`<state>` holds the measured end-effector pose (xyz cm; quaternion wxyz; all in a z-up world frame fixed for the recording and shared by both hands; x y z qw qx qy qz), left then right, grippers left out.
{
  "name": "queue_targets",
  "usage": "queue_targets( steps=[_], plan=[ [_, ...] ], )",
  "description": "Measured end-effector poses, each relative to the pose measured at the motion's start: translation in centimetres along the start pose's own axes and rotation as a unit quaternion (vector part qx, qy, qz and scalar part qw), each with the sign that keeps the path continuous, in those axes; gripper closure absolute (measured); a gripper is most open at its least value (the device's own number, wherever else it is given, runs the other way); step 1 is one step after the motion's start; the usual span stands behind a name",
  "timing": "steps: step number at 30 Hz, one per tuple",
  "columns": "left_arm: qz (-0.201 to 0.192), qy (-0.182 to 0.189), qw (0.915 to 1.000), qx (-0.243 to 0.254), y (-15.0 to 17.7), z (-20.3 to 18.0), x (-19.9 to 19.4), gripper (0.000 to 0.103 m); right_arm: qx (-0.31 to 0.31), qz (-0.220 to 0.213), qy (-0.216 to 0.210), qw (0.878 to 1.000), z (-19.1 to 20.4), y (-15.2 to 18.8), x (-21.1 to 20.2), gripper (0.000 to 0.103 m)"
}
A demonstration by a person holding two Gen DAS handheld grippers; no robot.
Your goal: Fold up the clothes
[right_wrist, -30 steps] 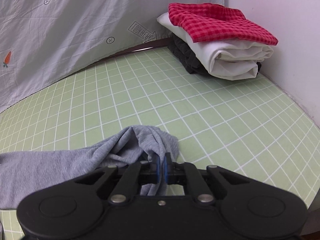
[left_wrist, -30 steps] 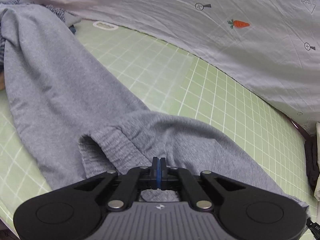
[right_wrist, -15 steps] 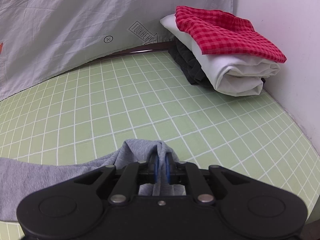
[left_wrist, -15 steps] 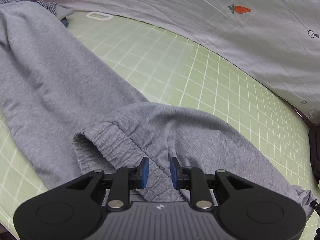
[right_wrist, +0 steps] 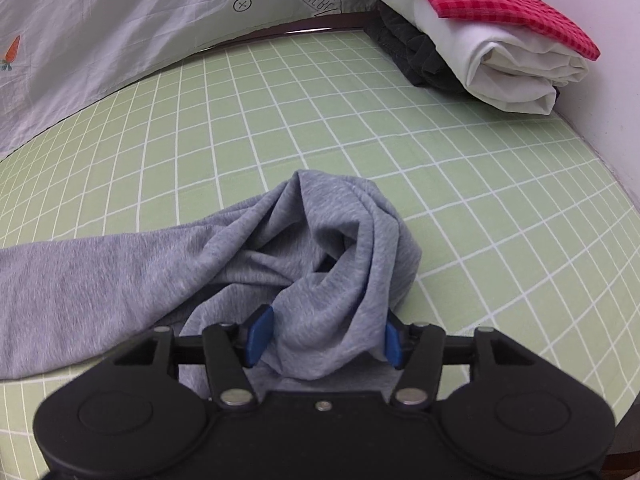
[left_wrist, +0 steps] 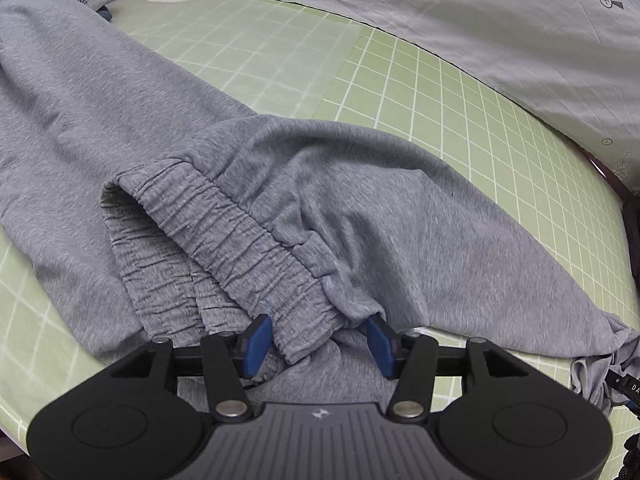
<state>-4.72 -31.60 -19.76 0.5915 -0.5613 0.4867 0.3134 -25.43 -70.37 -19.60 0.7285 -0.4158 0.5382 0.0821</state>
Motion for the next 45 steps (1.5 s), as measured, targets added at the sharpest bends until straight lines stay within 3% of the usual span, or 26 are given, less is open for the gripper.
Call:
queue_targets(
  steps=[4, 6, 8, 10, 13, 14, 26, 33, 38, 40, 44, 45],
  plan=[
    [-0.003, -0.007, 1.0, -0.006, -0.2, 0.0, 0.5, 0.054, -0.016, 0.014, -0.004, 1.0, 0.6, 0.4, 0.5, 0.039],
    [-0.011, -0.009, 0.9999, -0.007, -0.5, 0.2, 0.2, 0.063, -0.024, 0.015, -0.005, 1.0, 0.7, 0.5, 0.6, 0.039],
    [-0.02, -0.011, 0.9997, -0.009, -0.7, 0.5, -0.2, 0.079, -0.035, 0.01, -0.009, 0.999, 0.9, 0.6, 0.5, 0.042],
    [-0.029, -0.014, 0.9994, -0.01, -1.0, 0.8, -0.6, 0.088, -0.035, 0.002, -0.014, 0.999, 0.9, 0.5, 0.2, 0.072],
    [-0.042, -0.017, 0.9989, -0.013, -1.4, 1.1, -1.2, 0.094, -0.023, -0.015, -0.014, 1.0, 0.4, 0.2, -0.6, 0.093],
    [-0.052, -0.022, 0.9984, -0.01, -1.7, 1.3, -1.8, 0.095, -0.018, -0.022, -0.01, 1.0, 0.1, 0.0, -1.0, 0.094],
    [-0.157, -0.05, 0.9849, -0.055, -9.3, 6.0, -7.4, 0.096, -0.024, -0.107, 0.067, 0.992, -3.7, -5.2, -5.5, 0.095],
    [-0.186, -0.06, 0.9784, -0.068, -15.4, 7.9, -9.0, 0.096, -0.062, -0.129, 0.103, 0.984, -3.9, -9.6, -5.7, 0.095],
    [-0.183, -0.044, 0.9797, -0.069, -20.8, 7.4, -6.7, 0.096, -0.092, -0.144, 0.115, 0.979, -2.5, -15.2, -3.1, 0.095],
    [-0.181, -0.044, 0.9806, -0.061, -23.1, 7.1, -5.2, 0.096, -0.11, -0.146, 0.114, 0.976, -1.4, -18.5, -1.2, 0.095],
    [-0.168, -0.056, 0.9799, -0.093, -28.4, 6.7, -0.9, 0.094, -0.106, -0.147, 0.095, 0.979, 1.4, -25.9, 3.5, 0.095],
    [-0.164, -0.058, 0.9795, -0.101, -29.7, 6.6, 0.2, 0.09, -0.102, -0.147, 0.09, 0.98, 2.1, -27.7, 4.8, 0.09]
  ],
)
Point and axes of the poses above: each gripper's, at about its wrist camera, not at the fingertips, and x roughly the way its jaws point, z to its left, y to its underside, the point moved 8 cm from there along x, roughly the way its jaws point, and after that the axes turned 7 degrees about -y, right-handed, at the moved point
